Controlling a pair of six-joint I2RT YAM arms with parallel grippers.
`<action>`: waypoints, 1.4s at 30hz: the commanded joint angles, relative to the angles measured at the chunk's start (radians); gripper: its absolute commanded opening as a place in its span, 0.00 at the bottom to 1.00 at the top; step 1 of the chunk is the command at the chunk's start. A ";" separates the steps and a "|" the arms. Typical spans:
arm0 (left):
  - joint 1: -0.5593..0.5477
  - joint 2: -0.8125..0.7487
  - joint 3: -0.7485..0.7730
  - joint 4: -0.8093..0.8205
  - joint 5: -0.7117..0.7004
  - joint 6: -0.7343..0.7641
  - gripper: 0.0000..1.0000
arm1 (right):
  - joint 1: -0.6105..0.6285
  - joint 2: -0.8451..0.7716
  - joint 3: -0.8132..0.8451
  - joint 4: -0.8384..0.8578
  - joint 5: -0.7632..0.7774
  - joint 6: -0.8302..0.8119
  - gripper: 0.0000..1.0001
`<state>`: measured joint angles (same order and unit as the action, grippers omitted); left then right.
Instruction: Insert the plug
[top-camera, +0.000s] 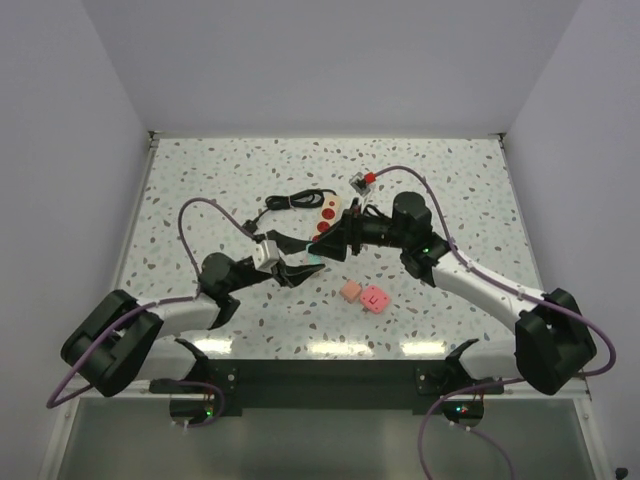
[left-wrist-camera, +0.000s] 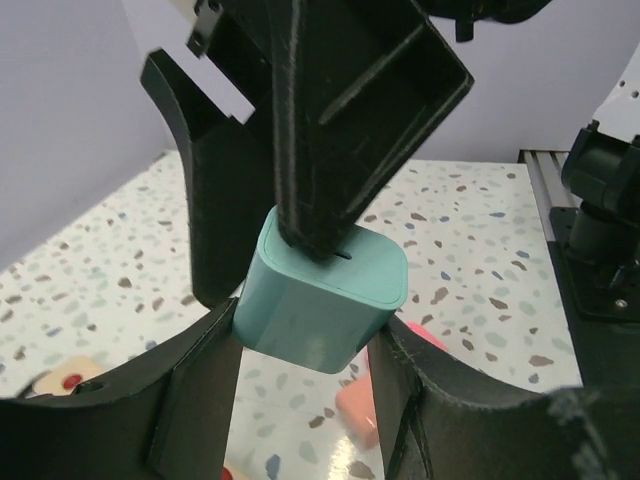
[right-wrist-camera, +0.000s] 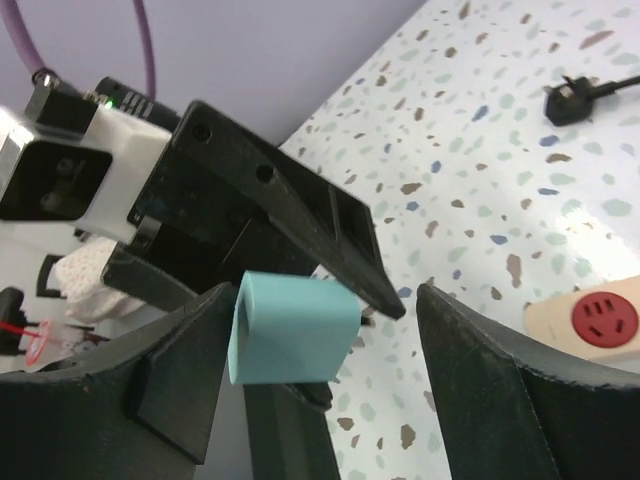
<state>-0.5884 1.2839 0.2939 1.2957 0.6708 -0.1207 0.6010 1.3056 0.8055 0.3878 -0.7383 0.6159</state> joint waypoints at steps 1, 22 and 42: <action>-0.011 0.048 -0.030 0.593 -0.023 -0.043 0.00 | -0.004 0.024 0.035 -0.030 0.124 -0.065 0.78; -0.011 0.167 0.091 0.231 -0.260 0.029 0.00 | 0.101 -0.013 0.095 -0.253 0.435 -0.307 0.77; -0.013 0.184 0.114 0.122 -0.323 0.024 0.08 | 0.197 0.086 0.227 -0.437 0.787 -0.395 0.00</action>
<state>-0.5938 1.4738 0.3649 1.2522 0.3595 -0.0895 0.7998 1.3720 0.9916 0.0170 -0.0544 0.2520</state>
